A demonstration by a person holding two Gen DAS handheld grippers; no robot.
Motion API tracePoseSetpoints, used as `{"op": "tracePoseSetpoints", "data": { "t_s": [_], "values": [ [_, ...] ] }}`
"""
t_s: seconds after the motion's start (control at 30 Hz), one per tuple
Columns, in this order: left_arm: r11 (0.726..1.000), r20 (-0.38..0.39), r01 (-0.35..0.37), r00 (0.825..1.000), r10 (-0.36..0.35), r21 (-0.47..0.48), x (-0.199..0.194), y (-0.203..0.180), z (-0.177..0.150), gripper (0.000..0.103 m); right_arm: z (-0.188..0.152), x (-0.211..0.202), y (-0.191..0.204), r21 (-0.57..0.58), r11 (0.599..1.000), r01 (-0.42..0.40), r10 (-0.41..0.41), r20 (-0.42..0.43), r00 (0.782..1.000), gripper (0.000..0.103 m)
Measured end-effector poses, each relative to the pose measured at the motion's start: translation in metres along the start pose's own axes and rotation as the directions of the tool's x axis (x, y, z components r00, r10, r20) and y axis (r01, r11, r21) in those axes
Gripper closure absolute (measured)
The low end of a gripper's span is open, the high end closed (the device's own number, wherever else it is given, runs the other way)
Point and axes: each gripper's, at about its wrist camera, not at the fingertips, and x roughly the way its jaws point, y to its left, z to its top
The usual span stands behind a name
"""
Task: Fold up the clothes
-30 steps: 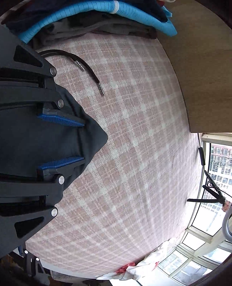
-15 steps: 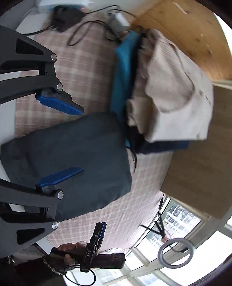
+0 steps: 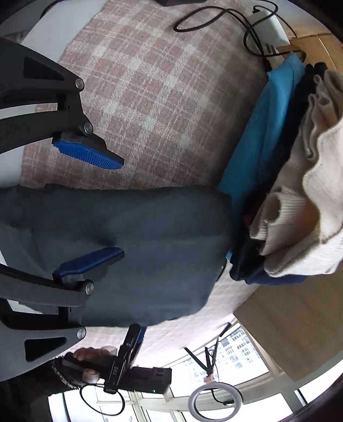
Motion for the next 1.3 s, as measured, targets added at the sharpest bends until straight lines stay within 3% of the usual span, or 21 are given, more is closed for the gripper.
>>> {"op": "tracePoseSetpoints", "data": {
  "t_s": [0.07,0.27,0.4,0.5,0.6,0.67,0.7,0.77,0.8,0.9,0.97,1.03,1.13,1.2,1.23,1.3],
  "values": [
    [1.0,-0.044,-0.021,0.999,0.022,0.021,0.013,-0.002,0.004,0.044,-0.002,0.005,0.007,-0.031,0.999,-0.027,0.026,-0.01,1.0,0.025],
    [0.992,-0.11,-0.029,0.993,0.043,0.121,0.031,-0.028,0.002,0.041,-0.01,0.019,0.037,-0.186,0.982,0.035,-0.035,0.002,0.999,0.024],
    [0.982,-0.104,-0.064,0.991,0.083,0.179,0.036,-0.041,-0.001,0.041,-0.016,0.024,0.044,-0.252,0.965,0.068,-0.065,0.021,0.998,0.024],
    [0.982,-0.083,-0.065,0.993,0.081,0.177,0.036,-0.045,-0.006,0.041,-0.015,0.024,0.041,-0.239,0.97,0.052,-0.047,0.024,0.999,0.025],
    [0.971,-0.05,-0.081,0.994,0.094,0.226,0.037,-0.055,-0.016,0.046,-0.016,0.026,0.045,-0.26,0.963,0.074,-0.065,0.044,0.997,0.044],
    [0.969,-0.036,-0.077,0.996,0.087,0.233,0.035,-0.055,-0.02,0.05,-0.017,0.031,0.051,-0.291,0.952,0.089,-0.079,0.049,0.996,0.064],
    [0.969,-0.029,-0.074,0.996,0.083,0.236,0.035,-0.055,-0.022,0.052,-0.018,0.033,0.054,-0.304,0.948,0.089,-0.078,0.047,0.996,0.065],
    [0.968,-0.015,-0.07,0.997,0.076,0.242,0.033,-0.054,-0.027,0.055,-0.019,0.037,0.057,-0.309,0.948,0.074,-0.064,0.042,0.997,0.083],
    [0.967,-0.008,-0.068,0.997,0.072,0.246,0.032,-0.054,-0.029,0.057,-0.018,0.039,0.057,-0.299,0.952,0.059,-0.05,0.038,0.998,0.084],
    [0.984,0.011,-0.028,1.0,0.026,0.173,0.028,-0.047,-0.034,0.061,-0.017,0.042,0.054,-0.259,0.965,0.031,-0.022,0.037,0.999,0.086],
    [0.995,0.053,0.042,0.998,-0.047,0.09,0.02,-0.038,-0.039,0.066,-0.014,0.043,0.046,-0.188,0.982,-0.003,0.009,0.031,0.999,0.088],
    [0.993,0.1,0.116,0.988,-0.116,0.008,0.013,-0.03,-0.045,0.084,-0.012,0.041,0.041,-0.141,0.99,-0.026,0.031,0.034,0.999,0.089],
    [0.97,0.17,0.236,0.96,-0.223,-0.059,0.001,-0.024,-0.056,0.091,-0.013,0.031,0.041,-0.109,0.993,-0.034,0.04,0.053,0.998,0.09],
    [0.98,0.171,0.19,0.969,-0.178,-0.055,0.003,-0.023,-0.058,0.09,-0.011,0.031,0.039,-0.098,0.995,-0.028,0.032,0.041,0.999,0.09],
    [0.99,0.157,0.134,0.98,-0.126,-0.044,0.009,-0.024,-0.056,0.085,-0.009,0.033,0.038,-0.095,0.995,-0.021,0.024,0.027,0.999,0.09],
    [0.995,0.132,0.097,0.987,-0.093,-0.028,0.009,-0.028,-0.053,0.08,-0.008,0.036,0.041,-0.111,0.994,-0.005,0.006,0.012,1.0,0.09]
  ]
}}
